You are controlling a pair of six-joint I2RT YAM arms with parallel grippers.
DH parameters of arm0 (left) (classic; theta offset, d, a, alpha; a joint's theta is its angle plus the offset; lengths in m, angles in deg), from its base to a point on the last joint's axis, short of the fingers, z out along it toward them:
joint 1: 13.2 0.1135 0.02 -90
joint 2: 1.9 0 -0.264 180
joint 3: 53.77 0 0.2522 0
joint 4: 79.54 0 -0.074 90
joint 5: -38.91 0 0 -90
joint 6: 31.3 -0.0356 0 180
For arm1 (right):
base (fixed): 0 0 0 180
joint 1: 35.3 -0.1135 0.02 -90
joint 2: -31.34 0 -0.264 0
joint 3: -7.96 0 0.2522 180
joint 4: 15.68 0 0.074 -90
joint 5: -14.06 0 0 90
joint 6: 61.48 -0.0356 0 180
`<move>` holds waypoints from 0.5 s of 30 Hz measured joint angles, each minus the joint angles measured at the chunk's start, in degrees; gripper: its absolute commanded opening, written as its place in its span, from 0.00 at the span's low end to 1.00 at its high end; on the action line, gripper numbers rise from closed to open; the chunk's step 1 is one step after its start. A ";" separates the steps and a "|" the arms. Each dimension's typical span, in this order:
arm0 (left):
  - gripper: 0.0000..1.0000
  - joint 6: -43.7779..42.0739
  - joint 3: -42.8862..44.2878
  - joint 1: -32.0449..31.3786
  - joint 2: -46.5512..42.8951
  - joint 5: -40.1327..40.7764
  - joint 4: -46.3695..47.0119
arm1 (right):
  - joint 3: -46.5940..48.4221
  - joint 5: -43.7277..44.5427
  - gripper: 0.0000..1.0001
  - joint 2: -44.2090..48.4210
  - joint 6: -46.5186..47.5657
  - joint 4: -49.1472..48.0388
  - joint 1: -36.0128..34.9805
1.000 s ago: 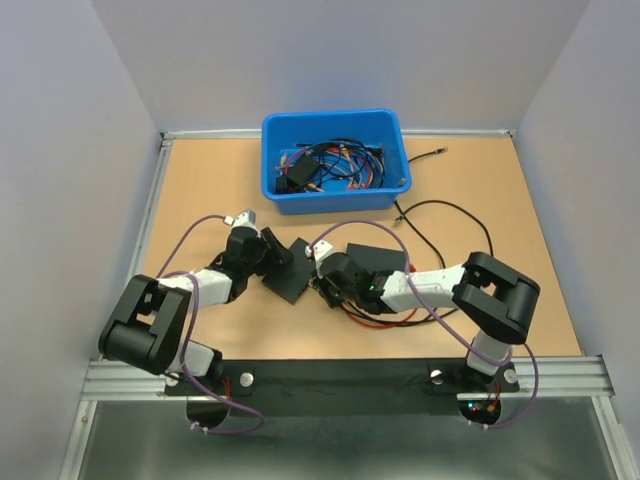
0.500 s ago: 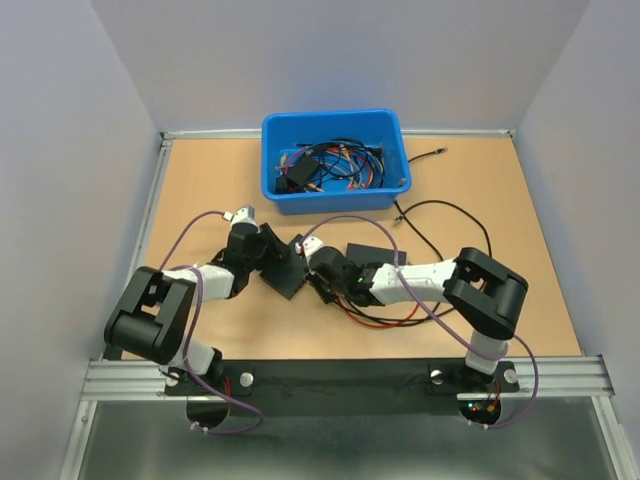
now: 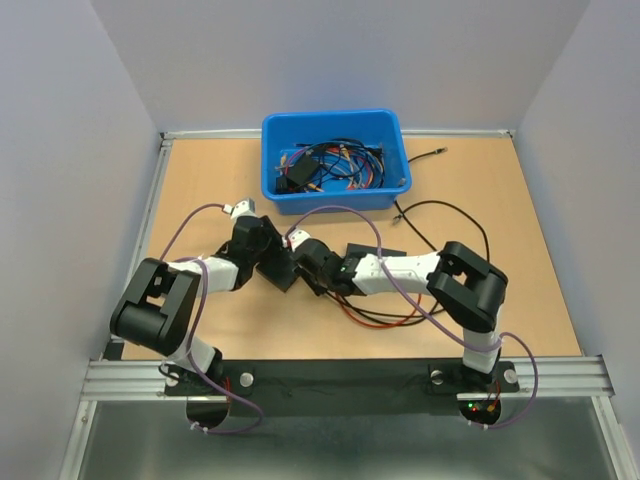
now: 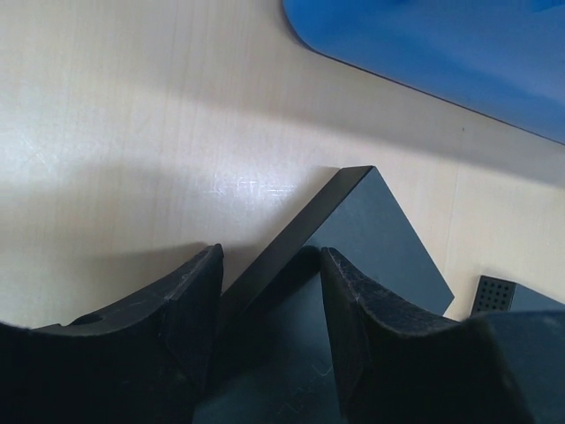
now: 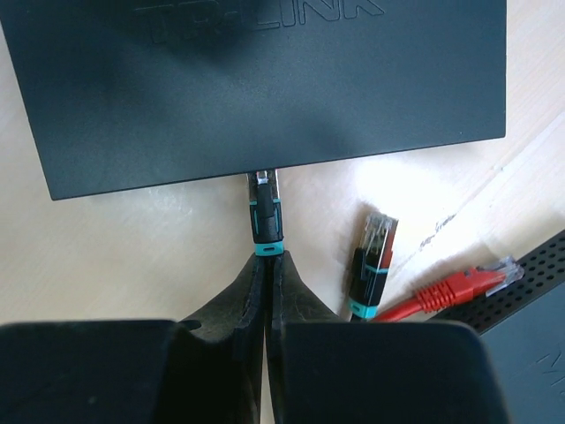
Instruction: Insert the plug into the switch port
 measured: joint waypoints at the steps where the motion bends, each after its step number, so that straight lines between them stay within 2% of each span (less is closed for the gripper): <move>1: 0.57 -0.13 0.02 0.00 0.00 0.44 0.02 | 1.01 0.13 0.00 -0.55 0.17 0.76 0.00; 9: 0.56 -1.77 1.46 -0.02 0.72 5.73 -0.68 | 10.56 1.40 0.00 -5.90 1.81 8.02 0.00; 15: 0.56 -1.95 2.73 -1.07 1.33 8.02 -1.95 | 12.68 1.57 0.00 -6.60 2.25 10.34 0.02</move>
